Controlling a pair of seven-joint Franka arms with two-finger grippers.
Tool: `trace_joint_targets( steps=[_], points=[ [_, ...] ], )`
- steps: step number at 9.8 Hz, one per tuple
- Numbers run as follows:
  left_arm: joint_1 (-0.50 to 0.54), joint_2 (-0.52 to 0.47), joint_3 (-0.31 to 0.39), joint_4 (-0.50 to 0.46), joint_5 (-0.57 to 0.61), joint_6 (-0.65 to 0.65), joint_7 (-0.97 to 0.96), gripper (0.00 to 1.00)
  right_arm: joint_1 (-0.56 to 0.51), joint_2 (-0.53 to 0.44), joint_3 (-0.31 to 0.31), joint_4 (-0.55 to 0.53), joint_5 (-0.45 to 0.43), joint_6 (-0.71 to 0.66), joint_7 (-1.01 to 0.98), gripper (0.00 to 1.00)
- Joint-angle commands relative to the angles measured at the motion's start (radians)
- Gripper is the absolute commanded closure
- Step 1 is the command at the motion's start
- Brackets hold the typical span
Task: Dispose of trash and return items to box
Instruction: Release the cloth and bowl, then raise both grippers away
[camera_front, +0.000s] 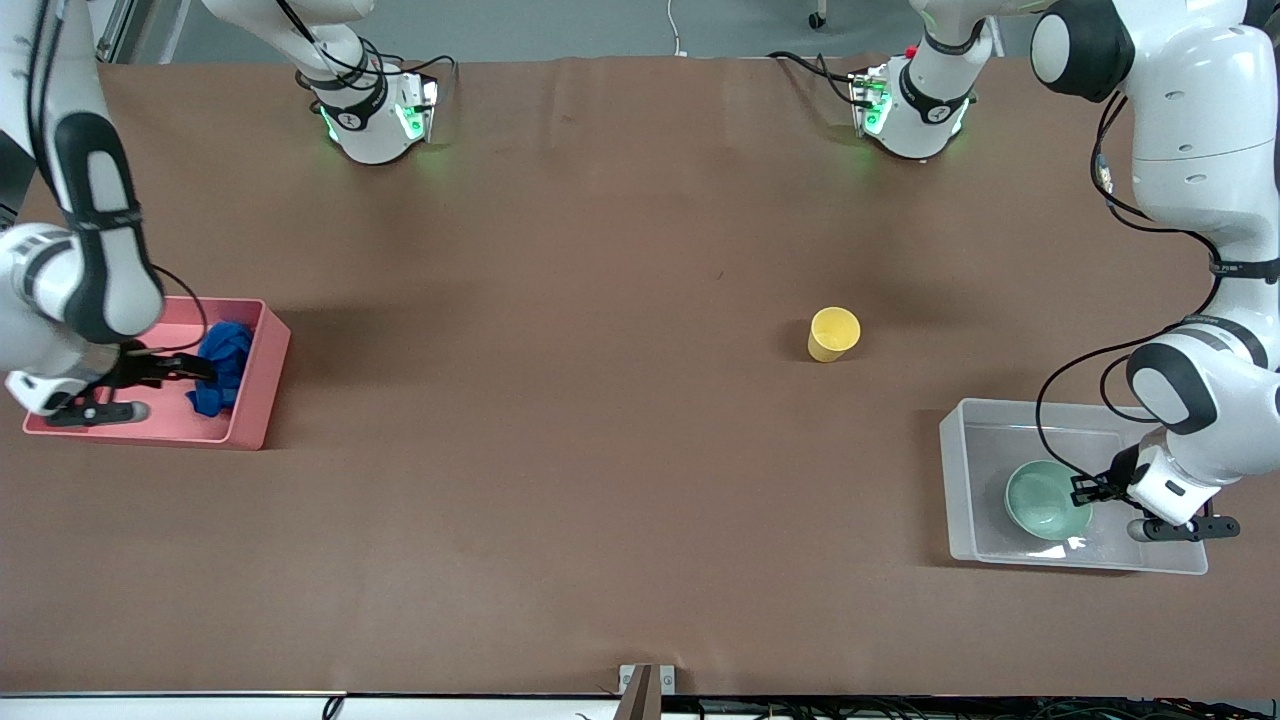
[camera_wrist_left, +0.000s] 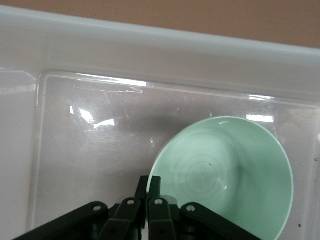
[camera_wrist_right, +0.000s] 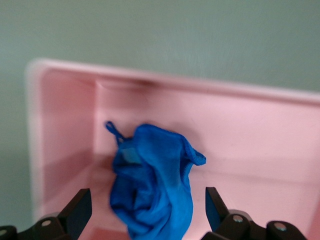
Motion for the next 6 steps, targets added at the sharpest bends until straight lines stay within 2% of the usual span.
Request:
trace_joint_targets(
  steps=[1,2,3,4,6],
  points=[
    [-0.010,0.022,0.003,-0.014,-0.025,0.008,0.014,0.33,0.001,-0.082,0.011,0.193,-0.039,-0.287,0.147,0.00],
    [-0.011,0.001,0.003,-0.019,-0.024,0.003,0.005,0.02,0.001,-0.081,0.046,0.322,-0.101,-0.442,0.233,0.00],
    [-0.010,-0.036,0.004,-0.018,-0.016,-0.001,0.008,0.00,-0.008,-0.094,0.098,0.396,-0.110,-0.537,0.326,0.00],
    [-0.010,-0.091,0.004,-0.021,-0.008,-0.019,0.011,0.00,-0.020,-0.151,0.144,0.404,-0.110,-0.560,0.441,0.00],
    [-0.028,-0.244,0.001,-0.060,0.050,-0.157,-0.013,0.00,-0.079,-0.266,0.263,0.403,-0.129,-0.604,0.526,0.00]
  ],
)
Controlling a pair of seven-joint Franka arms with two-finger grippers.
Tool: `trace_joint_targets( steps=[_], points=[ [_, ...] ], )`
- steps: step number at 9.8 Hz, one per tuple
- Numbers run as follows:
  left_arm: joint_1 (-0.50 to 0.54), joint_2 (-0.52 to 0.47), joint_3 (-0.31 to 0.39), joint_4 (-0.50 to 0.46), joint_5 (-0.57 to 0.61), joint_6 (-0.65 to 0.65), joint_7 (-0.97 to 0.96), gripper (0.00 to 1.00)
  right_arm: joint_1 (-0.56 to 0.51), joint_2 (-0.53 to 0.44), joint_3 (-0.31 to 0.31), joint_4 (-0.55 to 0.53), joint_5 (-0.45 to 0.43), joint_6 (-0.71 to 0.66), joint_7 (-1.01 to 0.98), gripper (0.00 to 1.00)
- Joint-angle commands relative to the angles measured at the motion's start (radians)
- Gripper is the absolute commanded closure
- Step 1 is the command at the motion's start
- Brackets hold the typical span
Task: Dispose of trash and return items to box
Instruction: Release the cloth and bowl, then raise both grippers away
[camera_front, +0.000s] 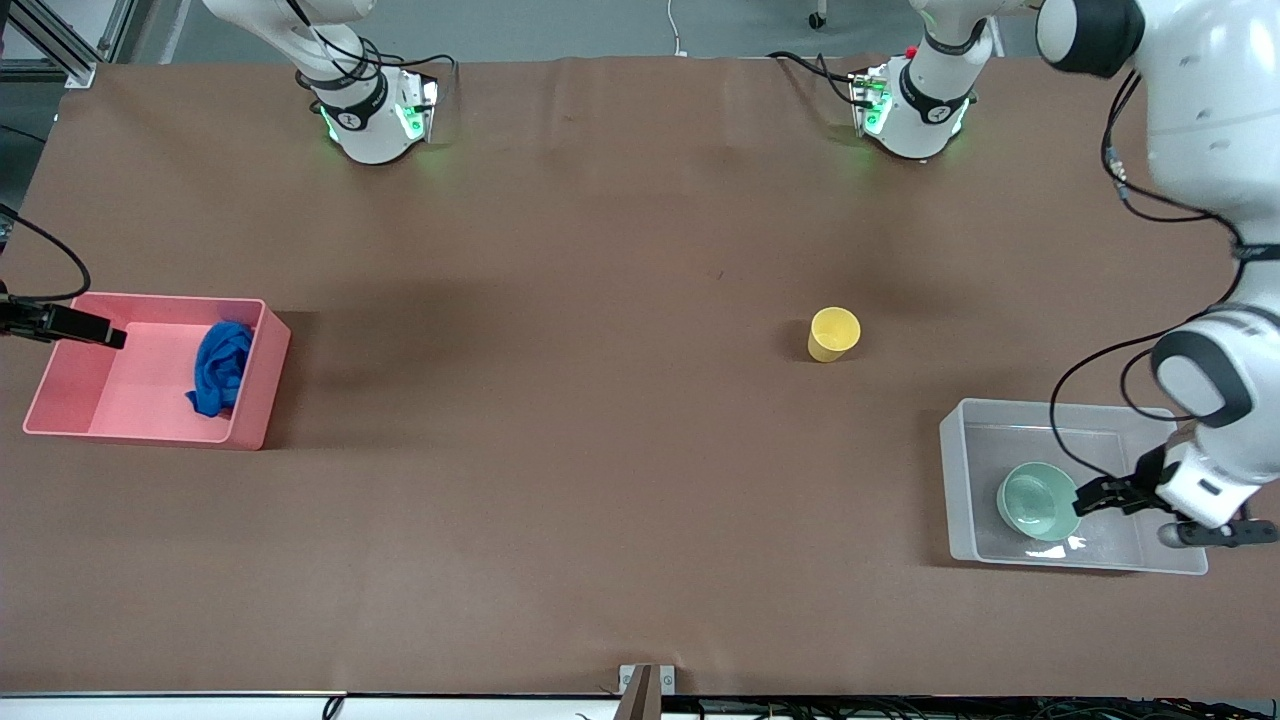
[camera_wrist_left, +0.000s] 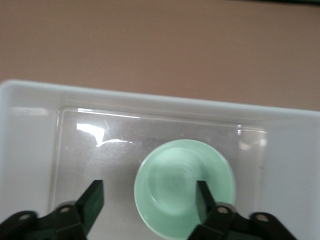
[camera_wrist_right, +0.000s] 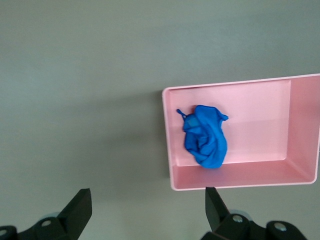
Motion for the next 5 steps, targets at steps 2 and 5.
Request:
trace_joint_targets(
  steps=[2,5],
  points=[
    [-0.021,-0.330,-0.048,-0.190,0.162,-0.158,-0.073,0.00,-0.073,-0.213,0.113,-0.092,-0.034,-0.050,0.063,0.00],
    [-0.017,-0.628,-0.178,-0.248,0.334,-0.455,-0.266,0.00,-0.060,-0.181,0.116,-0.027,-0.060,-0.056,0.059,0.00]
  ],
)
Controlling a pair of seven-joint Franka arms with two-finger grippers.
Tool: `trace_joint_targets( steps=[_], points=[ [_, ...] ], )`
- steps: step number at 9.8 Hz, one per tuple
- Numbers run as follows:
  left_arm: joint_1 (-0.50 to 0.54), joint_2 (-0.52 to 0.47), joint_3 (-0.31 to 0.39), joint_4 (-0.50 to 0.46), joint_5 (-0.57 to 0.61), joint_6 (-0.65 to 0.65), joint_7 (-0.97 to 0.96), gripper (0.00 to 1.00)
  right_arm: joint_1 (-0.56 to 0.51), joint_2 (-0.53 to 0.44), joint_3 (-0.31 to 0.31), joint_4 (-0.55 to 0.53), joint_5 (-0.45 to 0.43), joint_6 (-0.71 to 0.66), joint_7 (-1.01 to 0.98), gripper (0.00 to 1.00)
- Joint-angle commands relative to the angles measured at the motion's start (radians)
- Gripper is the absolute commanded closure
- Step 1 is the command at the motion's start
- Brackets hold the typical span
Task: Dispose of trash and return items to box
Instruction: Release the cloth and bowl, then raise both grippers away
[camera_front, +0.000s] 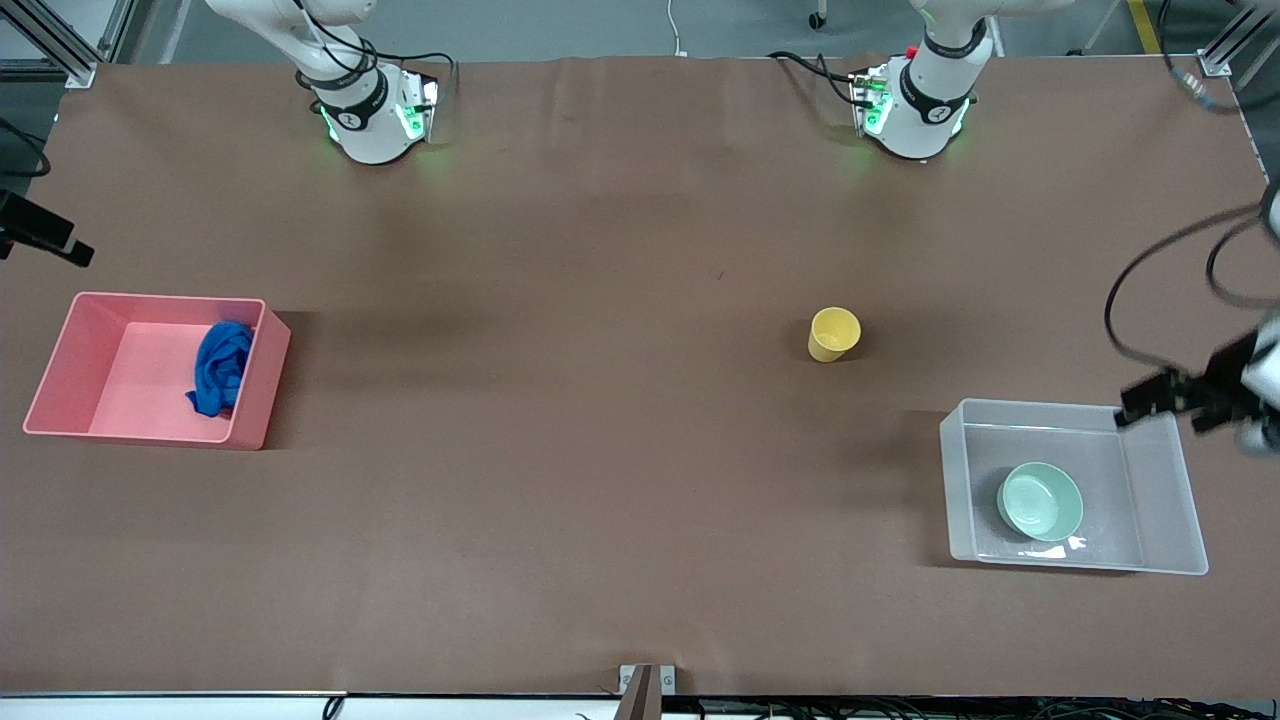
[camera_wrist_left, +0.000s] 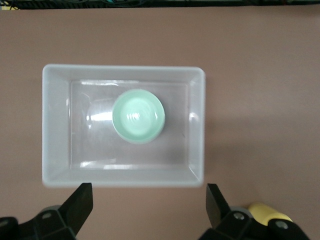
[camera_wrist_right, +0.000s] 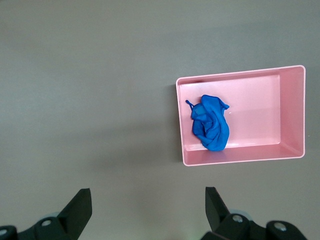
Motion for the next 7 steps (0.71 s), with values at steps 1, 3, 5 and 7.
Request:
trace_joint_targets(
  steps=[1,3,5,7],
  points=[
    [0.001,-0.194,-0.086,-0.102,0.083,-0.149,-0.095,0.00,-0.006,0.026,0.021,0.028,-0.026,0.009,0.014,0.00],
    [0.001,-0.271,-0.138,-0.122,0.083,-0.218,-0.158,0.00,0.002,0.027,0.020,0.035,-0.042,0.008,0.011,0.00],
    [0.001,-0.322,-0.195,-0.240,0.073,-0.176,-0.195,0.00,0.002,0.028,0.020,0.059,-0.051,-0.013,0.004,0.00],
    [-0.002,-0.336,-0.239,-0.362,0.056,-0.075,-0.208,0.00,0.008,0.048,0.020,0.095,-0.078,-0.095,0.003,0.00]
  ],
)
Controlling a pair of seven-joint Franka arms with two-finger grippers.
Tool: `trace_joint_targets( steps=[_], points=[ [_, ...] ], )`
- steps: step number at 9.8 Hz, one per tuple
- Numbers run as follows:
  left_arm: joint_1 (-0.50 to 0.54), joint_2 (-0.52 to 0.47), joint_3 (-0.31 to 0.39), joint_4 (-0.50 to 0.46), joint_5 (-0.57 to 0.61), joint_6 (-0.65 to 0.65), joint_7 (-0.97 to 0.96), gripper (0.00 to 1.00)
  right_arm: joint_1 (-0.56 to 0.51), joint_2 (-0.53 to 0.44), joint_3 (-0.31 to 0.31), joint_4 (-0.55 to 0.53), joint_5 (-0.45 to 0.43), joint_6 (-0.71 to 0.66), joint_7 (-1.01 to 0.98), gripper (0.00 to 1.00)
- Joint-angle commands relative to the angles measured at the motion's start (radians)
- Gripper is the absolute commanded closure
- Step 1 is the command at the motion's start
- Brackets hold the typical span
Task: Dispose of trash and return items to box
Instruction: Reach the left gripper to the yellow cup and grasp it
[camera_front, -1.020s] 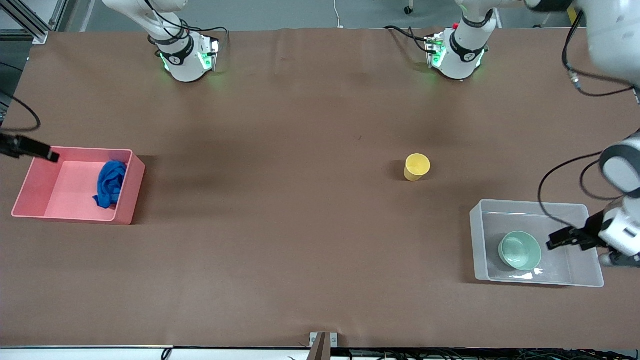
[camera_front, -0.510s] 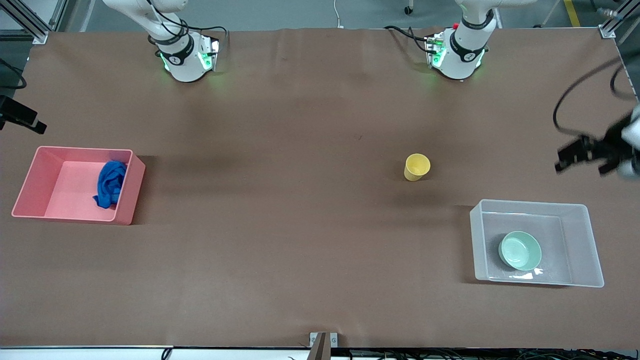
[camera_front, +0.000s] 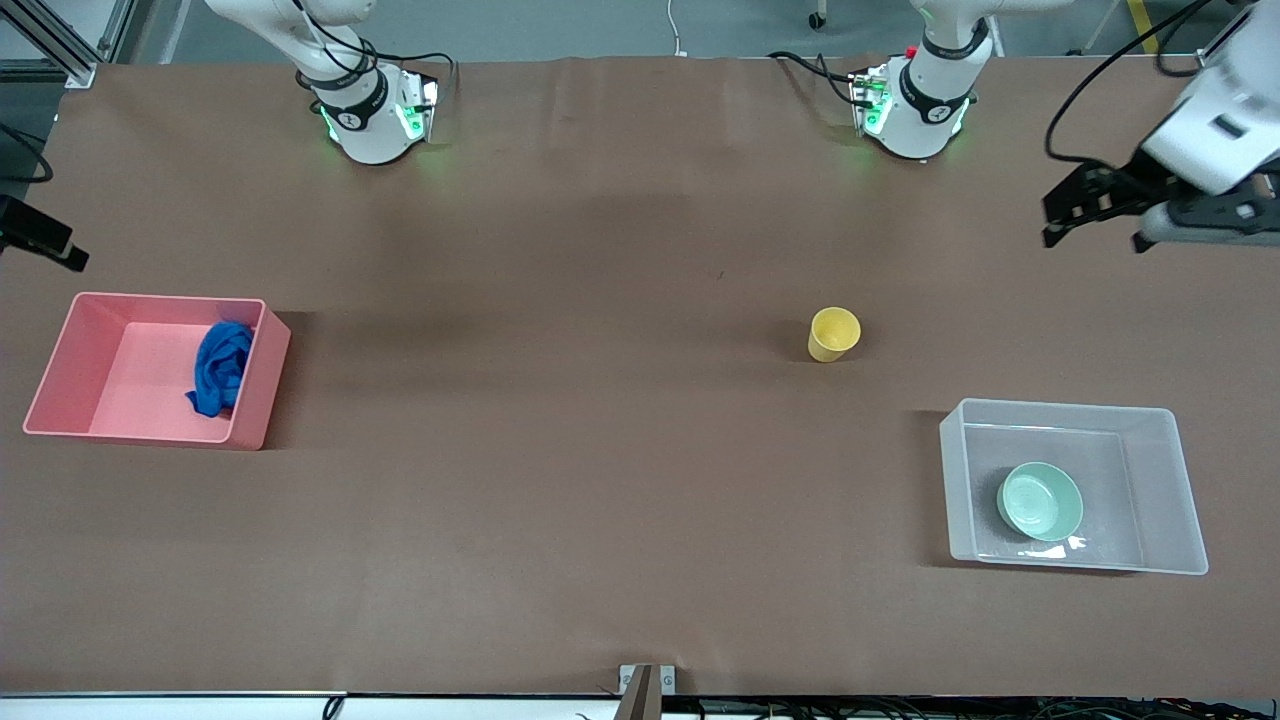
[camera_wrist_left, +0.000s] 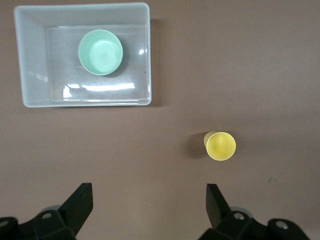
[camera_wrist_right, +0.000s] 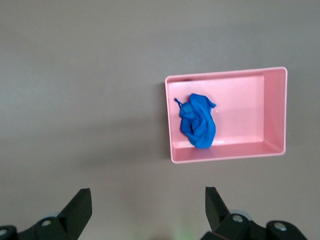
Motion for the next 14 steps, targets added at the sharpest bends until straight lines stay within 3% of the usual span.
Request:
trace_joint_targets(
  steps=[1,3,5,7,11,12,13,14],
  points=[
    [0.003,-0.025,-0.051,-0.214,-0.026,0.167,-0.023,0.00,0.007,0.019,0.004,0.017,-0.020,0.023,0.004,0.00],
    [0.001,-0.013,-0.118,-0.404,-0.042,0.409,-0.076,0.00,0.006,0.016,0.004,-0.005,-0.016,0.053,0.004,0.00],
    [0.001,0.071,-0.181,-0.496,-0.043,0.588,-0.120,0.00,0.007,0.003,0.004,-0.033,-0.013,0.071,0.004,0.00],
    [0.001,0.209,-0.223,-0.501,-0.039,0.697,-0.167,0.01,0.010,0.005,0.001,-0.033,-0.013,0.059,0.004,0.00],
    [-0.002,0.401,-0.223,-0.504,-0.025,0.852,-0.167,0.12,0.009,0.005,-0.002,-0.031,-0.010,0.061,0.004,0.00],
    [-0.005,0.431,-0.223,-0.512,-0.025,0.880,-0.169,0.17,0.007,0.005,-0.002,-0.031,-0.010,0.061,0.004,0.00],
    [-0.005,0.437,-0.221,-0.515,-0.025,0.881,-0.167,0.33,0.007,0.005,-0.002,-0.031,-0.010,0.059,0.004,0.00],
    [-0.003,0.458,-0.221,-0.514,-0.022,0.883,-0.167,0.61,0.007,0.005,-0.002,-0.031,-0.010,0.059,0.004,0.00]
  ],
)
